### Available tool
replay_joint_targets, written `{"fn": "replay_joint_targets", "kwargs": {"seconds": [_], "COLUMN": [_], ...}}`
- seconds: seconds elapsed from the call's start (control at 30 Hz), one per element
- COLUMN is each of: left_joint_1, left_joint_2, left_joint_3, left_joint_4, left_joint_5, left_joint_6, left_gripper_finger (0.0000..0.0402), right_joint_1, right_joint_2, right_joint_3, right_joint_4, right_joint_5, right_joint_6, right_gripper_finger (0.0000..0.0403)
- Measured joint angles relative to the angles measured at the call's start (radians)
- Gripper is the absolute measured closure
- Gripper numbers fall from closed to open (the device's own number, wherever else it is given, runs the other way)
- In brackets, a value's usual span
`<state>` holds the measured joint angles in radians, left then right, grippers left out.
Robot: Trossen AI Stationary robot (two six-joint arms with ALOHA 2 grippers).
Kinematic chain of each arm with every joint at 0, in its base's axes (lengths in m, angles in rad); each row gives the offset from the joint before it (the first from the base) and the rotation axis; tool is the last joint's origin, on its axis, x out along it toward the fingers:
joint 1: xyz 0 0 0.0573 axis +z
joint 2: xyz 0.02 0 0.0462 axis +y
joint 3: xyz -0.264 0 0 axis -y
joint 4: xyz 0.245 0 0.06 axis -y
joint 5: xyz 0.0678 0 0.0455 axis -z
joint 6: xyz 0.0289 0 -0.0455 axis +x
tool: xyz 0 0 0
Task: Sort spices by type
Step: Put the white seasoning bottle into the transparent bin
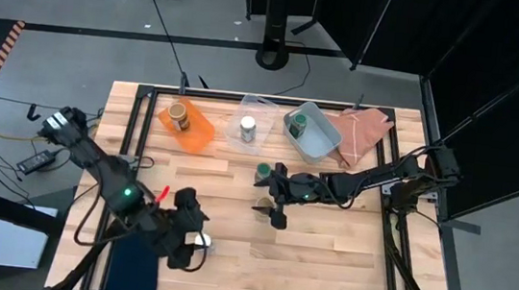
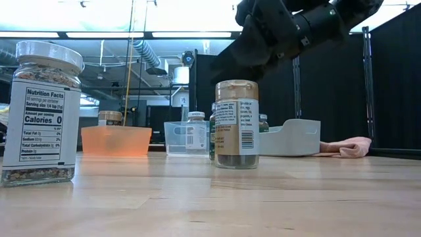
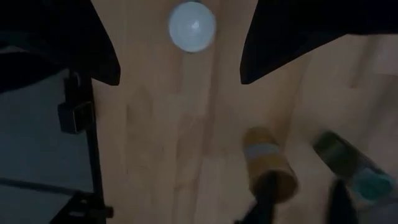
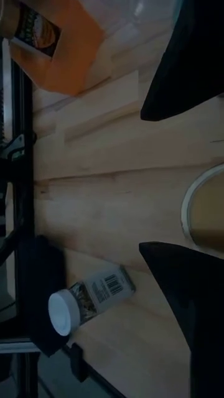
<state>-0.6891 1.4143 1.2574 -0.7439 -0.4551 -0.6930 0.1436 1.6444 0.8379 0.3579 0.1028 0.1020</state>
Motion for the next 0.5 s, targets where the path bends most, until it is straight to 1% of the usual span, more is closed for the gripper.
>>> {"fn": "replay_joint_targets", "kwargs": {"seconds": [0.13, 0.23, 0.33, 0.5], "left_joint_1": [-0.039, -0.046, -0.045, -0.045], "left_joint_2": [0.0, 0.0, 0.0, 0.0], "left_joint_3": [-0.113, -0.199, -0.267, -0.393], "left_joint_4": [0.111, 0.207, 0.29, 0.451], "left_joint_5": [-0.004, -0.01, -0.027, -0.026], "left_joint_6": [-0.085, -0.12, -0.13, -0.155], "left_gripper_finger": [0.0064, 0.0064, 0.0064, 0.0064], "right_joint_1": [0.0, 0.0, -0.004, -0.019], "right_joint_2": [0.0, 0.0, 0.0, 0.0], "right_joint_3": [0.0, 0.0, 0.0, 0.0], "right_joint_4": [-0.015, -0.025, -0.025, -0.053], "right_joint_5": [0.0, 0.0, 0.0, -0.001], "right_joint_6": [0.0, 0.0, 0.0, -0.019], "right_gripper_finger": [0.0062, 0.0062, 0.006, 0.006]}}
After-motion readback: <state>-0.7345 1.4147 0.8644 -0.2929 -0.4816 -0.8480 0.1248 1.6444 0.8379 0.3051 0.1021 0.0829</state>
